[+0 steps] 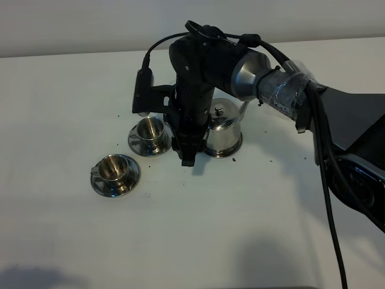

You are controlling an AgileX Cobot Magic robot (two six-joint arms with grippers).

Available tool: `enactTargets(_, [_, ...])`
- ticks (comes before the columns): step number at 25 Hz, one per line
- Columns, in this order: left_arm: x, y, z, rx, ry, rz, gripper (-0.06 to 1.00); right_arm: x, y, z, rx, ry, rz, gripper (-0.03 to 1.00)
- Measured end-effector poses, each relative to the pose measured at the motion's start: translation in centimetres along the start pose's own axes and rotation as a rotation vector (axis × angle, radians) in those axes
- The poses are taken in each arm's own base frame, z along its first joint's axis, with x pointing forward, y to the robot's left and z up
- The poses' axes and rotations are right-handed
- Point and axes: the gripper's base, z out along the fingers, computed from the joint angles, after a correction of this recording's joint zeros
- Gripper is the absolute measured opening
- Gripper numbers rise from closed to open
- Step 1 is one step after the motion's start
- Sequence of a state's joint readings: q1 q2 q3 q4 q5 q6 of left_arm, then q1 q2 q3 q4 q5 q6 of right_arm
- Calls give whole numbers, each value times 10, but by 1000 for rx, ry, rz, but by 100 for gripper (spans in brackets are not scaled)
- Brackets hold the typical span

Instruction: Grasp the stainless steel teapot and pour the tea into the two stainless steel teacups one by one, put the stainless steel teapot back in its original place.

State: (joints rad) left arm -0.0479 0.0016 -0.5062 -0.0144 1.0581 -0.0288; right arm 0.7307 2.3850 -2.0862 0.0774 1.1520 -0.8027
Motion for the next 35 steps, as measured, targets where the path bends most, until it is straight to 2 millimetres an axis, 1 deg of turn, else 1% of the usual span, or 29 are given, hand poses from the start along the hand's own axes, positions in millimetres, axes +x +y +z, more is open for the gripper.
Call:
enactTargets(7, [0, 0, 0, 0, 0, 0, 37, 4, 4, 0, -43, 43, 28, 52])
enactTargets(26, [0, 0, 0, 0, 0, 0, 37, 5, 3, 0, -30, 60, 109, 52])
enactTargets(31, [0, 0, 0, 0, 0, 0, 37, 13, 9, 8, -55, 100, 114, 52])
enactTargets(35, [0, 0, 0, 0, 0, 0, 37, 15, 10, 8, -53, 113, 117, 52])
